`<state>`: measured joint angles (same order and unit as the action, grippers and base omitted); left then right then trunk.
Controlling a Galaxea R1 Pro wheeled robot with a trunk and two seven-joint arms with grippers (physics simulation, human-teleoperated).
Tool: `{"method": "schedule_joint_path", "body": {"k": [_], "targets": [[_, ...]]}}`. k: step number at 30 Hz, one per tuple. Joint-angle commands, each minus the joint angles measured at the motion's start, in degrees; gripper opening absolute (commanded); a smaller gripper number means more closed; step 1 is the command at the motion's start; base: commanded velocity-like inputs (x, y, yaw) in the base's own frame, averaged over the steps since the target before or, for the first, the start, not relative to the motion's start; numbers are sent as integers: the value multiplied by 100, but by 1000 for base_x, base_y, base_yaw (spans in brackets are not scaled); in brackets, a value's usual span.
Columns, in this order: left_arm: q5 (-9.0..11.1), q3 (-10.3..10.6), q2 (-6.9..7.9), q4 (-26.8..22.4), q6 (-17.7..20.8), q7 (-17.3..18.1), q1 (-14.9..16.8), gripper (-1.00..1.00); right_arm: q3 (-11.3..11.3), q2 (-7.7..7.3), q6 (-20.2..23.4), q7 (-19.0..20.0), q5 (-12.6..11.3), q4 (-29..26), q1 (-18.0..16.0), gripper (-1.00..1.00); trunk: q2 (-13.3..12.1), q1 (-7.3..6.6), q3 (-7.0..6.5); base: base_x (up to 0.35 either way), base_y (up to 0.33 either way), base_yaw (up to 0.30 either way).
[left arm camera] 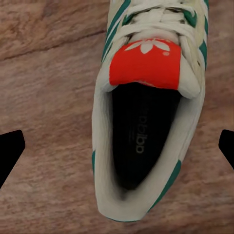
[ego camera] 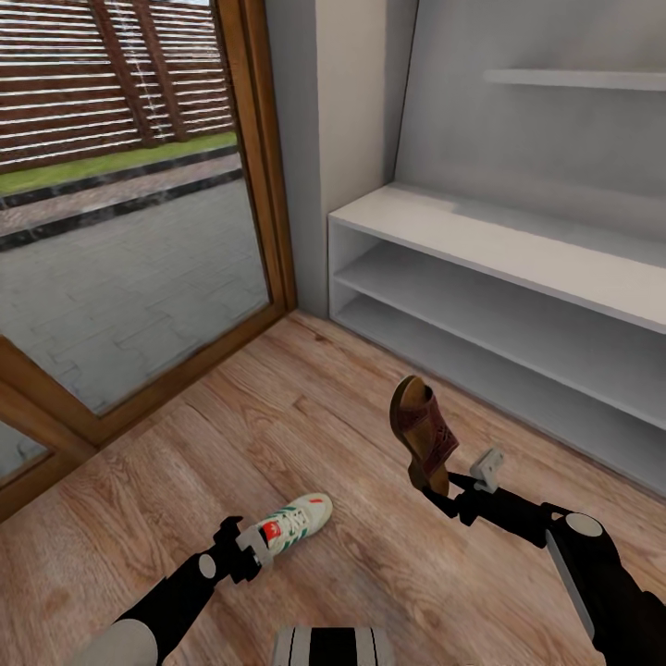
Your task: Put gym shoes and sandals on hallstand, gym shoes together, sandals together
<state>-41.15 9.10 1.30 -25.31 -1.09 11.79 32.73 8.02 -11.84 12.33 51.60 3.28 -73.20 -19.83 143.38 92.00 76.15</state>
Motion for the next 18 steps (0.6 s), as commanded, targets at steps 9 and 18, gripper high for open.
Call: {"method": "schedule_joint_path", "body": {"k": [9, 18], "targets": [[-61, 4, 8, -179, 3, 6, 5, 100, 12, 6, 50, 25, 15, -8, -3, -100, 14, 22, 210, 0, 0, 0], [-68, 14, 12, -511, 35, -2, 5, 100, 13, 6, 48, 25, 15, -5, -3, -100, 19, 32, 340, 0, 0, 0]]}}
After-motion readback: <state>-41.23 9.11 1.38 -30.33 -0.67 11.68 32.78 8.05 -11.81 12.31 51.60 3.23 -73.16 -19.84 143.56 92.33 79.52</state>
